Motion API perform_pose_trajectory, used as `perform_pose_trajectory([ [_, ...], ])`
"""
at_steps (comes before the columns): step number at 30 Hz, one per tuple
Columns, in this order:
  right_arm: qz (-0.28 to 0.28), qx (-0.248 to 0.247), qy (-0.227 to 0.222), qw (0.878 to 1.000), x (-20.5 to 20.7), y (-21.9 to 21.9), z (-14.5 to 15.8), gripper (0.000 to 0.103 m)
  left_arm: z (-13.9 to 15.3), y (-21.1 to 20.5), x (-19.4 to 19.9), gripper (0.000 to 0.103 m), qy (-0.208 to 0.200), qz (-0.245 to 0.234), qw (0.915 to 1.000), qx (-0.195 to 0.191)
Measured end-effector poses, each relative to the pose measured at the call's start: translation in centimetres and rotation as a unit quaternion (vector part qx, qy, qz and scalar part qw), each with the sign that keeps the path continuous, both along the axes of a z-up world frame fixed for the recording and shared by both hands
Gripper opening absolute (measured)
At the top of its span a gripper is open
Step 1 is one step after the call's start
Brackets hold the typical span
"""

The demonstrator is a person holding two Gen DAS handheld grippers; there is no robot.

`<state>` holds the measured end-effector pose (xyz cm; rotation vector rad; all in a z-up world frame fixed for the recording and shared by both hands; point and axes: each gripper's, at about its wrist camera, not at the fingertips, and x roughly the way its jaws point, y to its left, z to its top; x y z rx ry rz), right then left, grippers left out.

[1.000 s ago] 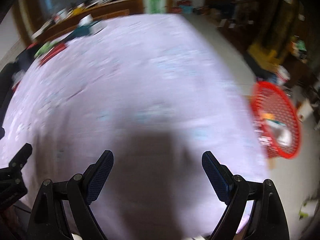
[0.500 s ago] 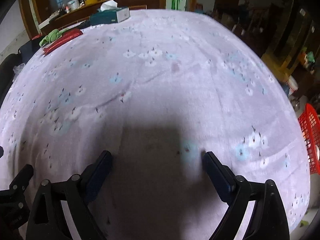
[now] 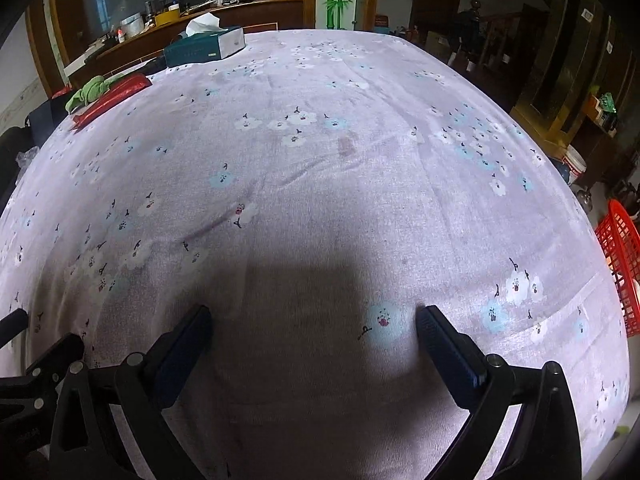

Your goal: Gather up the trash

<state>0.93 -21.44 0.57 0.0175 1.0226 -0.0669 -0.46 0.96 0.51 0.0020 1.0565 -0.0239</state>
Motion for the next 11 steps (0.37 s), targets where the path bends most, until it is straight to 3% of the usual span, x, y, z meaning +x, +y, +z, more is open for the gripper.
perform_pose_trajectory([
  [3,0.000,0.000,0.000,1.000,-0.01,0.00,0.01,0.103,-0.13,0.21,0.09,0.103,-0.021,-0.001,0.9998,-0.003],
  [11,0.000,0.000,0.000,1.000,-0.03,0.01,0.02,0.103,-0.08,0.34,0.25,0.103,-0.022,0.002,0.9998,-0.001],
])
